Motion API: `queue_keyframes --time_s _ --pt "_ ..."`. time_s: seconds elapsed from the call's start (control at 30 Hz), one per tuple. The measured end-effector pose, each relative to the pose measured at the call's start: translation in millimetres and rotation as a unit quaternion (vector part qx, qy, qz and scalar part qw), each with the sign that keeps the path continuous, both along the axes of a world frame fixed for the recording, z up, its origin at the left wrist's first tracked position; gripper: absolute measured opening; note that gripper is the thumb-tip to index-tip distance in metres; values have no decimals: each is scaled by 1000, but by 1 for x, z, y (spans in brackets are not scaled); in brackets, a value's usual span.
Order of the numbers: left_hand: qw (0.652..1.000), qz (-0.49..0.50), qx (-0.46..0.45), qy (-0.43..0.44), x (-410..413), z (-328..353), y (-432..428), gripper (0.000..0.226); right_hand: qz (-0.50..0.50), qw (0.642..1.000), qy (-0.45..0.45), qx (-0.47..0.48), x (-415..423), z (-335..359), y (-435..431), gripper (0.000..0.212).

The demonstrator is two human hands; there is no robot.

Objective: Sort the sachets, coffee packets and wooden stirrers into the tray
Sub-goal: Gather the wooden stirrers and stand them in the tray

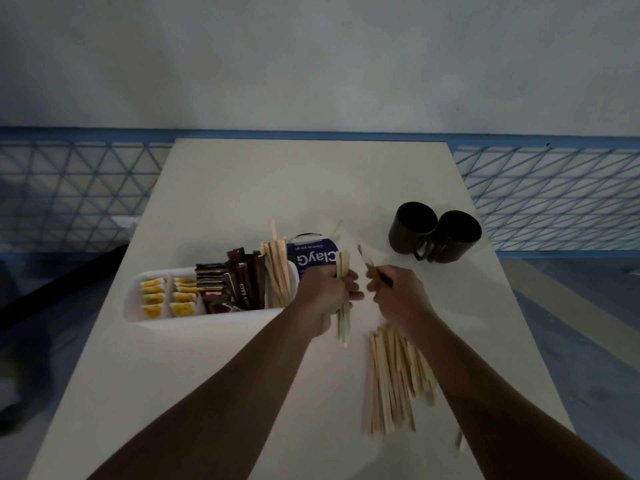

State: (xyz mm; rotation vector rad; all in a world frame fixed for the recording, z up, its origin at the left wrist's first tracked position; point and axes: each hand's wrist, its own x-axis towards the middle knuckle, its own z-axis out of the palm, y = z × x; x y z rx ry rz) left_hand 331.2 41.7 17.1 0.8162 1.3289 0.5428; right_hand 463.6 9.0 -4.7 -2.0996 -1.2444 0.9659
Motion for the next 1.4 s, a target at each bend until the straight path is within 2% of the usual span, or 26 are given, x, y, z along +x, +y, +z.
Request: queue_keyframes --time_s 0.17,0.4,0.6,0.73,0.9,1.0,1.07,1.1,1.17,1.2,1.23,1.3,1.4 --pt "996 53 68 -16 -28 24 22 17 -38 986 146 70 -32 13 24 32" --pt "983 97 150 40 -72 34 47 15 -105 937 311 117 -81 32 50 22" --pt "972 128 179 76 -94 34 46 16 -140 896 393 150 -115 33 61 21" --pt "964 120 200 129 -101 30 39 11 -158 888 408 144 -129 21 62 21" --pt "952 82 217 198 -105 17 34 14 -129 917 360 117 -138 5 53 22" --pt "952 53 221 207 -106 13 33 16 -92 941 307 106 -139 1 48 27" --pt "945 40 244 214 -107 13 33 16 -63 953 276 112 -137 -1 47 22" --pt "940 38 257 223 -107 13 34 16 -44 962 245 113 -136 -1 46 17" --pt "934 43 270 230 -108 17 38 18 40 987 80 131 -134 -1 44 11" --pt "933 47 273 230 -108 19 41 21 58 988 37 135 -133 -1 45 19" --pt "931 50 277 230 -109 20 44 24 49 987 43 144 -133 2 44 29" --pt "926 51 289 237 -110 22 51 28 -4 981 145 130 -129 10 46 37" --pt "921 50 300 244 -112 24 62 29 85 987 28 136 -131 8 44 28"
